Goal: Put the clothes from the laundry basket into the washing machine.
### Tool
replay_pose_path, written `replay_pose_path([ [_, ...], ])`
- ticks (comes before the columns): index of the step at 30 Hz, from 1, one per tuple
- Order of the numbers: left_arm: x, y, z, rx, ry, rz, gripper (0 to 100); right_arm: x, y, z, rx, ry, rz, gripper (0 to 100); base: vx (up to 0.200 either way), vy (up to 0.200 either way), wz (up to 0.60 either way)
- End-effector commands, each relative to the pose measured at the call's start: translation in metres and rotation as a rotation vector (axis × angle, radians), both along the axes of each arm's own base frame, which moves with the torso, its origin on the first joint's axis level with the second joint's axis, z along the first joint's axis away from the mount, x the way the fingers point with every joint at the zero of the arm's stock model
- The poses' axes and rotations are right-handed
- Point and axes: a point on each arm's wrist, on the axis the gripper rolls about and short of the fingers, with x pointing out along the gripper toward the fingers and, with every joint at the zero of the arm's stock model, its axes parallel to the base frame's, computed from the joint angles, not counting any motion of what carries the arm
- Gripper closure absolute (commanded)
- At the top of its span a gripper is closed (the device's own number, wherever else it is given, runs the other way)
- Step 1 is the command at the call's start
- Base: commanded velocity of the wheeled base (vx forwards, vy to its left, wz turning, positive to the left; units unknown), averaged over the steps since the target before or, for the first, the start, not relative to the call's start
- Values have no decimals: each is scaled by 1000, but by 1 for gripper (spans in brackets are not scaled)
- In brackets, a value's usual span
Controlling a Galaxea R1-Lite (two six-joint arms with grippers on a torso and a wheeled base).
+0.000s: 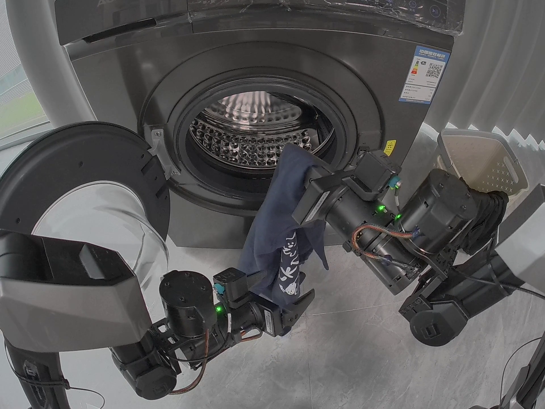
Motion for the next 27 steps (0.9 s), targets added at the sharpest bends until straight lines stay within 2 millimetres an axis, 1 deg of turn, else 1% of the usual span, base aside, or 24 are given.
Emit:
replay_pose_path([
  [1,1,-4,-7,7,12,-9,0,-1,0,0,-1,2,2,100,0,0,0],
  [4,3,-4,-12,12,22,-6,0,-1,0,0,0,1,2,100,0,0,0],
  [8,15,-10,-18,-11,29,3,0,-3,2,-1,1,2,10,100,0,0,0],
  [11,33,-10,-27,-18,24,38,0,-4,3,0,3,2,14,100,0,0,0],
  [12,33,-10,-27,-18,24,38,0,-4,3,0,3,2,14,100,0,0,0],
  [13,44,-8,-32,-21,18,64,0,-5,2,-1,1,4,12,100,0,0,0],
  [14,44,-8,-32,-21,18,64,0,-5,2,-1,1,4,12,100,0,0,0],
  [15,57,0,-36,-19,8,106,0,-6,-1,1,4,5,5,100,0,0,0],
  [16,63,4,-36,-21,2,126,0,-8,-3,2,5,6,1,100,0,0,0],
  [20,73,15,-28,-39,-22,172,0,-10,-6,3,3,8,0,100,0,0,0],
  [21,73,15,-28,-39,-22,172,0,-10,-6,3,3,8,0,100,0,0,0],
  [23,73,20,-17,-52,-41,182,0,-11,-8,5,7,4,-2,100,0,0,0],
  [27,74,23,-14,-55,-49,191,0,-12,-7,5,7,4,1,100,0,0,0],
])
